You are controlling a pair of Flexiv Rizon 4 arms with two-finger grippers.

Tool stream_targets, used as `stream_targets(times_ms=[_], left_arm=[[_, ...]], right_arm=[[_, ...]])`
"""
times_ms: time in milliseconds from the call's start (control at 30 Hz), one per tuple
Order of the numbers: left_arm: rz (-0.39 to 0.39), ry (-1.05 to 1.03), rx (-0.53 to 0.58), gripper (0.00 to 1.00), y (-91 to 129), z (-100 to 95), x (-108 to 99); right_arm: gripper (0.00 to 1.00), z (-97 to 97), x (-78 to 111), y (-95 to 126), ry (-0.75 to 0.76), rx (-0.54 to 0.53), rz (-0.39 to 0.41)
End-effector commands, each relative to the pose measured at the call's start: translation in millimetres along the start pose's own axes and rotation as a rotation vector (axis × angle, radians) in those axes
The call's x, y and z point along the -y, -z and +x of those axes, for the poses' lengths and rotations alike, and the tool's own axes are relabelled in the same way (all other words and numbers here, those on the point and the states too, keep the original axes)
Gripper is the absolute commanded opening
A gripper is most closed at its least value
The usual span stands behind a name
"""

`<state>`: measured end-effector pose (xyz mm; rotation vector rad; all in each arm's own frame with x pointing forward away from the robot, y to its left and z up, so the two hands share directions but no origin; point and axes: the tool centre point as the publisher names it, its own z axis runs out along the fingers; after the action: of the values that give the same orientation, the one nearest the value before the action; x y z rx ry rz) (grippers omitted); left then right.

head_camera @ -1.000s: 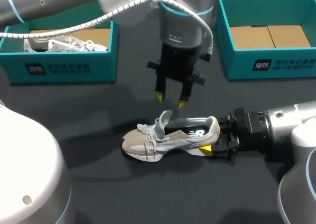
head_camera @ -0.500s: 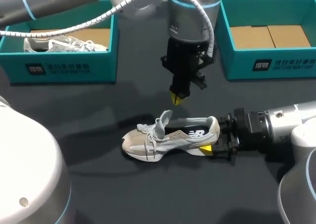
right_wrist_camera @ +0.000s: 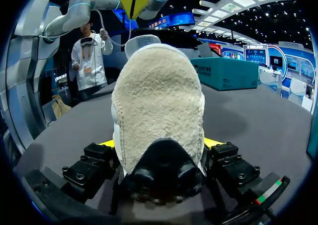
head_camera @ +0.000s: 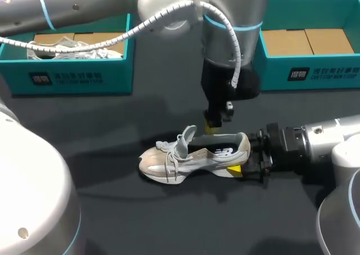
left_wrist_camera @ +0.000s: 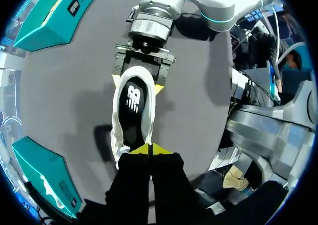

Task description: Take the shoe out of the shoebox, open the shoe tongue, remove and reinsert the insole, then place the shoe into the shoebox

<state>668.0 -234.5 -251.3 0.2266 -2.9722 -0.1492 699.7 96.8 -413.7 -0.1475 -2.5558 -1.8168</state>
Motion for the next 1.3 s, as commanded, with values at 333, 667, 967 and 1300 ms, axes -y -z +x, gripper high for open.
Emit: stream_targets(times_ms=[333, 667, 967, 1300], left_arm=[[0.047, -0.585, 0.055, 0.00, -7, -1.9, 4], [0.081, -0.661, 0.013, 0.00, -44, -16.7, 12], [0.085, -0.605, -0.027, 0.00, -68, -18.0, 17], [0.104, -0.503, -0.074, 0.00, -85, -22.7, 20]], right_arm=[[0.00, -2.0, 1.5, -5, -0.001, 0.001, 0.005], [0.00, -2.0, 1.5, -5, -0.001, 0.001, 0.005], [0.00, -2.0, 1.5, -5, -0.001, 0.001, 0.005], [0.00, -2.0, 1.5, -5, -0.001, 0.001, 0.005]])
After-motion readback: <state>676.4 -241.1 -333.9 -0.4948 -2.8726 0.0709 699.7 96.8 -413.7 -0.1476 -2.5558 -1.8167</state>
